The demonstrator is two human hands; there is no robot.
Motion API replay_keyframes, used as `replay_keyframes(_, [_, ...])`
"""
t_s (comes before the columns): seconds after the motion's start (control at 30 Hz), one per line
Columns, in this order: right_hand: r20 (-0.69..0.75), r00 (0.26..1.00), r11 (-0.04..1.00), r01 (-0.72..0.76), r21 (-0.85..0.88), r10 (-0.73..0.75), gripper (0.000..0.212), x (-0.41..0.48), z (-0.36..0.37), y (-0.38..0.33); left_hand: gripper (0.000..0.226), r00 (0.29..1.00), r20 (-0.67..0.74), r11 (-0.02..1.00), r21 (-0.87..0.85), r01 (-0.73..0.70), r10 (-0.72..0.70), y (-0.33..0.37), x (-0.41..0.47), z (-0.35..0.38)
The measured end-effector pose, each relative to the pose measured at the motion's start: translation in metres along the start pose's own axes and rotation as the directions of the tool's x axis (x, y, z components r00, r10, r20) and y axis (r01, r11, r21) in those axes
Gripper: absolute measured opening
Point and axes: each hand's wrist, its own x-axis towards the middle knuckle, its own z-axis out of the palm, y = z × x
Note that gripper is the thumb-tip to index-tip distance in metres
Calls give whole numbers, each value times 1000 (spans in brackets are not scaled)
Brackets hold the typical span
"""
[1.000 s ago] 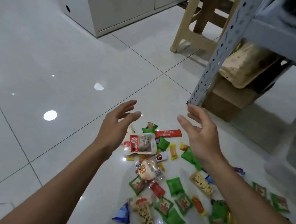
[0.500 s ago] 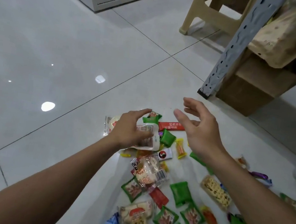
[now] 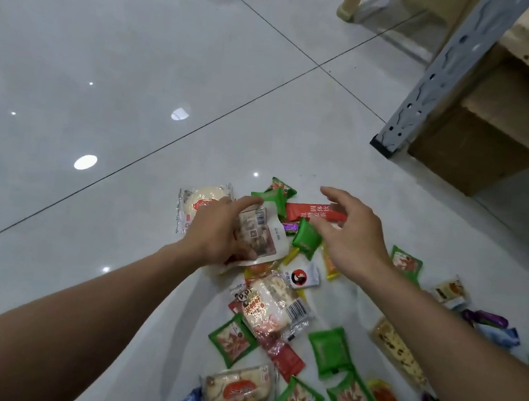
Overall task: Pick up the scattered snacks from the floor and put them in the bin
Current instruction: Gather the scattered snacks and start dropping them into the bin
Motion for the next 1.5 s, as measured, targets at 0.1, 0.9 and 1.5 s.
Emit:
replay_keyframes(0.1, [111,993,987,-25,-160,43,53,14,16,12,94,1000,-8,991,-133,0,-1,-8,0,0])
replay_keyframes(0.9, [-285,917,920,-173,352,281,25,-29,-73,21,71,985,-141,848,-505,-161,103,94,-3,-23])
replay_keyframes(1.5, [-581,427,693,-173,700,693,23,-123,-295,109,60,921,20,633,-732,-252,389,390,18,43])
